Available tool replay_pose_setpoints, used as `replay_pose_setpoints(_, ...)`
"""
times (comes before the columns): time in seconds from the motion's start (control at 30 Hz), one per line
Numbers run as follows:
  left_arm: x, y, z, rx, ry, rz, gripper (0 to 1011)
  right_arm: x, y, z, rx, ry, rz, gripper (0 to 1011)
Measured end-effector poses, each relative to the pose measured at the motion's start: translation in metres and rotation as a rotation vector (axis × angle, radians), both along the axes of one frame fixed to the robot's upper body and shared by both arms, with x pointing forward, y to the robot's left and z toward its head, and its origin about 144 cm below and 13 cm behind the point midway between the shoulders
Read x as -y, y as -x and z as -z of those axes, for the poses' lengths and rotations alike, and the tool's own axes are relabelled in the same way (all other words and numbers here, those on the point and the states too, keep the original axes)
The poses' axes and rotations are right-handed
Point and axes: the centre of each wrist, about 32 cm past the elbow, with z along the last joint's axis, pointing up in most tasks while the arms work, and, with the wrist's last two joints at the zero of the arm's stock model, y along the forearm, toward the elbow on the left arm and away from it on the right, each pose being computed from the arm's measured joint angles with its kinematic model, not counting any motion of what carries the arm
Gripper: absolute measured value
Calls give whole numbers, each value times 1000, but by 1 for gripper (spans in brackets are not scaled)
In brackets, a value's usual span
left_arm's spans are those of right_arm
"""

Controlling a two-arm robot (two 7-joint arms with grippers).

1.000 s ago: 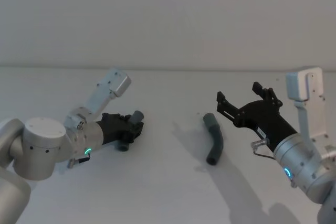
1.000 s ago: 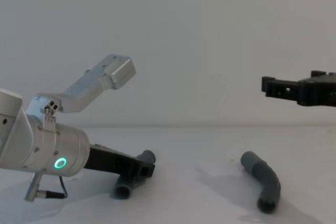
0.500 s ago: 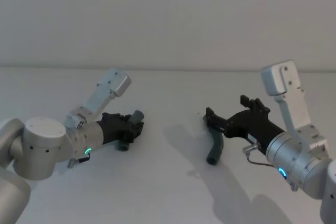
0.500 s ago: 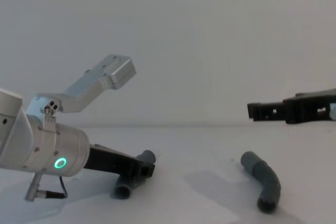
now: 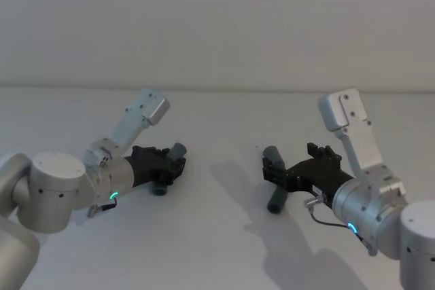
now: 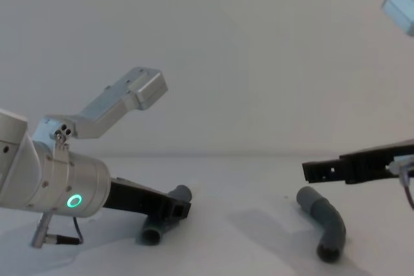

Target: Use both hands to pick up one end of the pipe from the table, align the ends, and insert them.

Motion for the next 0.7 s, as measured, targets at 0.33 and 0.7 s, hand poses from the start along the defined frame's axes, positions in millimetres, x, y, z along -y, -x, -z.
replay_pose_setpoints(0.33,0,0,0,0,0,0,372,-11,-13,6,-70,-2,80,1000)
replay_pose_setpoints(0.7,0,0,0,0,0,0,372,-17,-26,12,-124,6,128,1000)
